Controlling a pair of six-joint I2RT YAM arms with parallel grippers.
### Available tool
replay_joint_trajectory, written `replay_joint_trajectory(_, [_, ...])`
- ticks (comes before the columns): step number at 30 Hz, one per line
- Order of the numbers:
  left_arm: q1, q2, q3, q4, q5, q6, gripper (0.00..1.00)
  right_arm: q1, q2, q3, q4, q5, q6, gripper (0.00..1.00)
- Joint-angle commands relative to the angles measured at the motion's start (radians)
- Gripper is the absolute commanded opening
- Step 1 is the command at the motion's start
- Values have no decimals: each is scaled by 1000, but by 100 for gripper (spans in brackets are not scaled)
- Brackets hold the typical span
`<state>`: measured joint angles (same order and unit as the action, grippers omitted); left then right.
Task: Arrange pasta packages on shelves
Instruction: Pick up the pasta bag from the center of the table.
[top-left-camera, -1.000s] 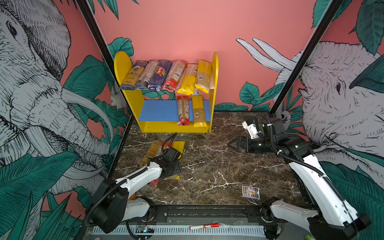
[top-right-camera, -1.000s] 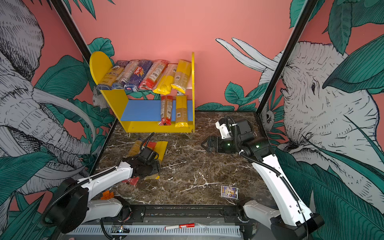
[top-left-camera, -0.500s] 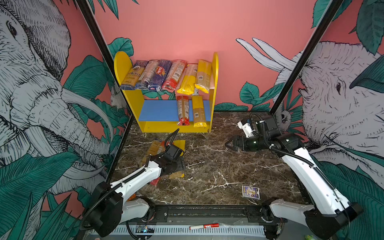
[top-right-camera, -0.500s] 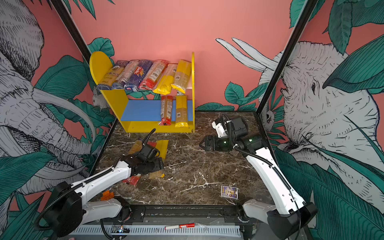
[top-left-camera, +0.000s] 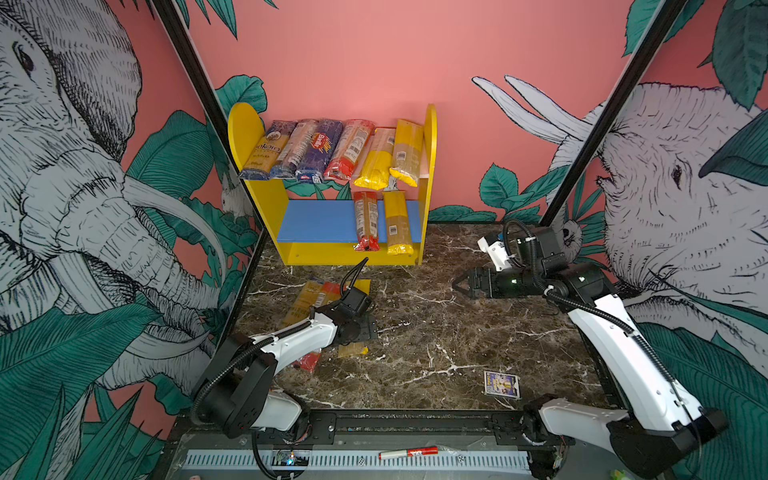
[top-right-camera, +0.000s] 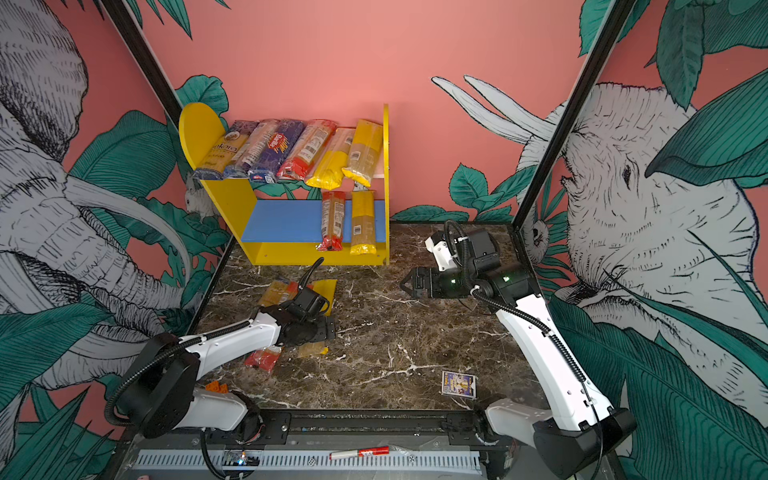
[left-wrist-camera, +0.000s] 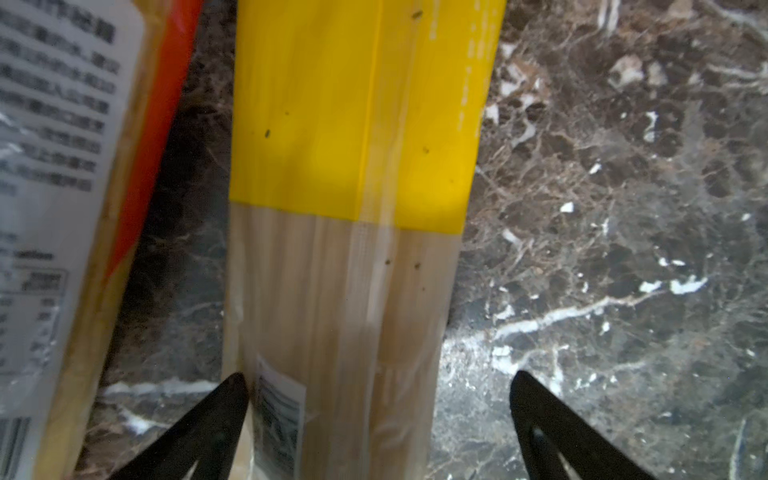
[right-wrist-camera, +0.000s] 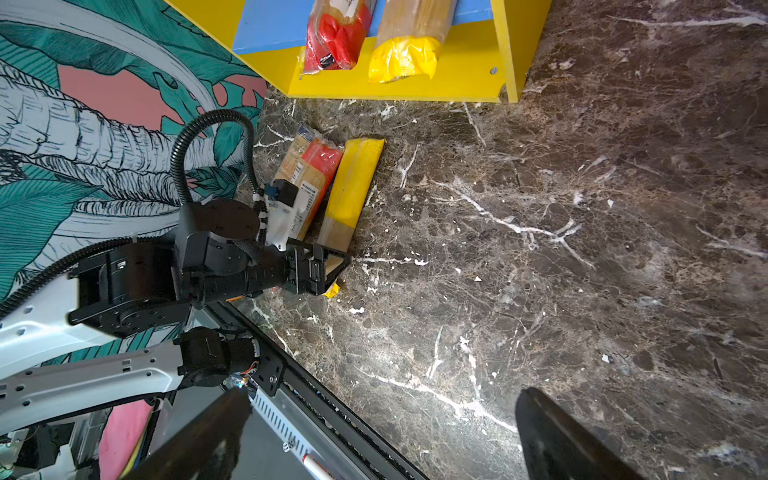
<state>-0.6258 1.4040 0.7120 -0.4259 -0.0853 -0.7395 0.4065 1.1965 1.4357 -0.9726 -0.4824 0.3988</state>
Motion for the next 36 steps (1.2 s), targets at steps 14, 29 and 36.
replay_joint_trajectory(14, [0,-91,-96,-38,-37,13,99,-12,15,30,-7,-19,-5,99])
replay_joint_trajectory(29, [-2,94,-82,81,28,23,69,-17,75,96,-27,-33,-27,99])
replay_joint_trajectory(36, [-2,0,-195,131,94,-13,12,-17,100,122,-23,-44,-18,99])
